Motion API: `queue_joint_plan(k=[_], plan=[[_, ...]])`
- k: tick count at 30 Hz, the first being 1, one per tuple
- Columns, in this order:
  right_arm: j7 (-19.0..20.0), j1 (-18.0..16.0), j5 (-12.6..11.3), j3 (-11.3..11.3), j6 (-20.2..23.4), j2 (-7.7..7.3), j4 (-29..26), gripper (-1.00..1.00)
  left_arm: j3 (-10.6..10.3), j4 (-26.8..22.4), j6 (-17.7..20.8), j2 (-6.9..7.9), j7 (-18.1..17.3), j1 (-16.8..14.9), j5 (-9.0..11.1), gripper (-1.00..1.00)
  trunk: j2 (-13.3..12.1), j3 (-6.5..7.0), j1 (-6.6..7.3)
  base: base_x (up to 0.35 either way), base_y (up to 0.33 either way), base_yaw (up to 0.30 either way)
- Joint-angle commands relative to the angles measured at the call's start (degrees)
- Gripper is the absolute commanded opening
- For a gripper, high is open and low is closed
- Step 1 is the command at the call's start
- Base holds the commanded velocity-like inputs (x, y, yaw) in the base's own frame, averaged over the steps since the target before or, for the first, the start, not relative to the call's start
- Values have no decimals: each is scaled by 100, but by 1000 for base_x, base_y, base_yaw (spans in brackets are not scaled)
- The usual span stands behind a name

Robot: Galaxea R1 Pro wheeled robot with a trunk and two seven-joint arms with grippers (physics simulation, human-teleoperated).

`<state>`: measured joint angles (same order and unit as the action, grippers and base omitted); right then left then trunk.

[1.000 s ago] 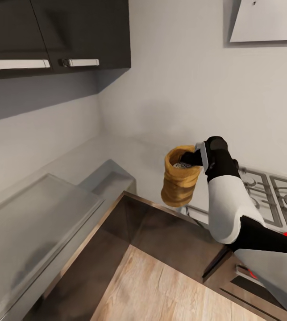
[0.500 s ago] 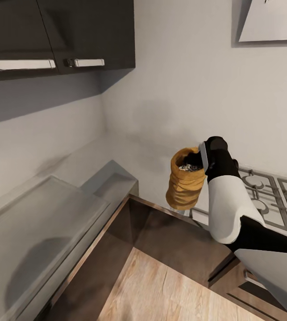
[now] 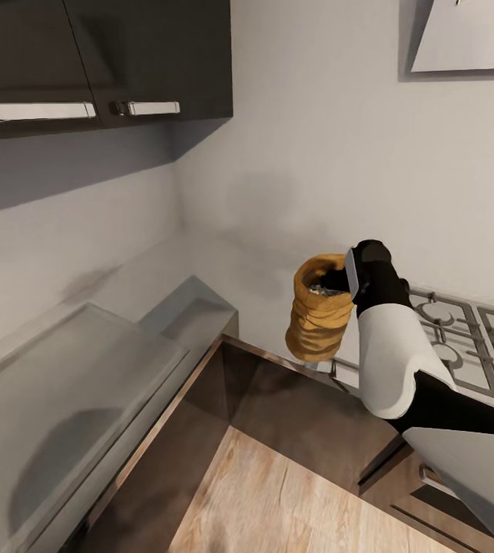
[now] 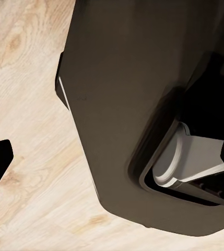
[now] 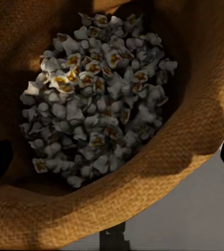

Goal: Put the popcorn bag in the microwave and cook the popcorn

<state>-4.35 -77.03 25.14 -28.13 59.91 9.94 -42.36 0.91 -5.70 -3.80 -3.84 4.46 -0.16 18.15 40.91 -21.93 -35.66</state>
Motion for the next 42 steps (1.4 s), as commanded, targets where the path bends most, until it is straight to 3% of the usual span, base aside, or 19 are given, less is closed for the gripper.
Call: queue_joint_plan(k=[1, 5, 20, 26, 33, 35, 38, 42], plan=[[-33, -6, -7, -29, 9, 6, -2, 100, 6, -1, -16, -2, 12, -2, 22, 100, 6, -7, -1, 0, 0, 0], [-15, -5, 103, -48, 9, 6, -1, 100, 6, -1, -16, -7, 12, -2, 22, 100, 6, -7, -1, 0, 0, 0], [-38, -5, 123, -71, 9, 6, -1, 100, 2, -10, -16, -21, 12, -2, 22, 100, 6, -7, -1, 0, 66, -7], [-439, -5, 115, -84, 9, 6, -1, 100, 3, -7, -16, -21, 12, -2, 22, 100, 6, -7, -1, 0, 0, -195], [-478, -5, 80, -119, 9, 6, 5, 100, 3, -5, -16, -21, 12, -2, 22, 100, 6, -7, -1, 0, 0, -21], [-463, -5, 8, -242, 9, 6, 11, 100, 4, -6, -16, -21, 12, -2, 22, 100, 6, -7, -1, 0, 0, -1], [-454, -5, -382, -420, 9, 6, 19, 100, 5, -4, -16, -21, 12, -2, 22, 100, 6, -7, -1, 0, 0, 0], [-453, -5, -723, -461, 9, 6, 25, 100, 5, -7, -16, -21, 12, -2, 22, 100, 6, -7, -1, 0, 0, 0]])
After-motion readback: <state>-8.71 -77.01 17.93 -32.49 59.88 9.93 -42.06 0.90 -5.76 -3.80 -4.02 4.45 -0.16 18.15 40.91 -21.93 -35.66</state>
